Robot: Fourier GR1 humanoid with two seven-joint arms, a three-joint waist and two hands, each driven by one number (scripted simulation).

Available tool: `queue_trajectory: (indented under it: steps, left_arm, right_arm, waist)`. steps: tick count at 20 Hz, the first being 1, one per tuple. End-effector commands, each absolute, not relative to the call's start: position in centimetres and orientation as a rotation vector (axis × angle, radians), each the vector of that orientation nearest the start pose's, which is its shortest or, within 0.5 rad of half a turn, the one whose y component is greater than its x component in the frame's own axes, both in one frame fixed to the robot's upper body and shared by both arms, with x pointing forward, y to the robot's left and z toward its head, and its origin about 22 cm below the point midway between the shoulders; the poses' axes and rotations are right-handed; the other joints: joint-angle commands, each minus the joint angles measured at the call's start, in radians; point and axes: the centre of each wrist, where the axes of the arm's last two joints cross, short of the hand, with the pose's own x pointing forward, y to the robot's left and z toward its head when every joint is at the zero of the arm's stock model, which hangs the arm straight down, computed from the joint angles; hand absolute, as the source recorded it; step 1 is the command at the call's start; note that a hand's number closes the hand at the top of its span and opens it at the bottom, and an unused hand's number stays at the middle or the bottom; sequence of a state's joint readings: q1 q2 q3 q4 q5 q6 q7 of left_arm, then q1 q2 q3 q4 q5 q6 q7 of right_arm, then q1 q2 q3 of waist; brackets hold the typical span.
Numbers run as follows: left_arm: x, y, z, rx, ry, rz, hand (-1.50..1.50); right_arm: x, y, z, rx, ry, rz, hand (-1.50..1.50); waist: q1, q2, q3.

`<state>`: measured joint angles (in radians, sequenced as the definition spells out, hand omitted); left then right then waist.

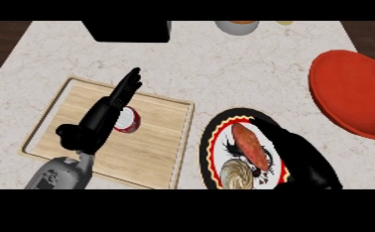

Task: Pick the cupcake from the plate and place it in the bowl

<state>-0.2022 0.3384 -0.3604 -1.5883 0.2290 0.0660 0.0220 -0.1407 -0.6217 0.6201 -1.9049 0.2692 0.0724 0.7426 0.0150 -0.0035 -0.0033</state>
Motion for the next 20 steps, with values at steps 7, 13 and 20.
queue_trajectory:
  steps: [7, 13, 20]
  left_arm:
    - [26.1, 18.9, 3.6, -0.196, -1.575, -0.387, 0.00]
    - [25.8, 20.0, 3.3, -0.172, -1.592, -0.398, 0.00]
    - [26.7, 20.9, 3.4, -0.170, -1.583, -0.379, 0.00]
  right_arm:
    - [22.8, -14.6, 13.6, -0.341, -0.706, 1.234, -1.50]
    - [23.3, -12.8, 13.8, -0.356, -0.644, 1.249, -1.50]
    - [20.9, -11.5, 13.3, -0.407, -0.731, 1.260, -1.50]
  waist:
    - [0.008, 0.005, 0.000]
    - [0.000, 0.002, 0.001]
    - [-0.018, 0.001, 0.002]
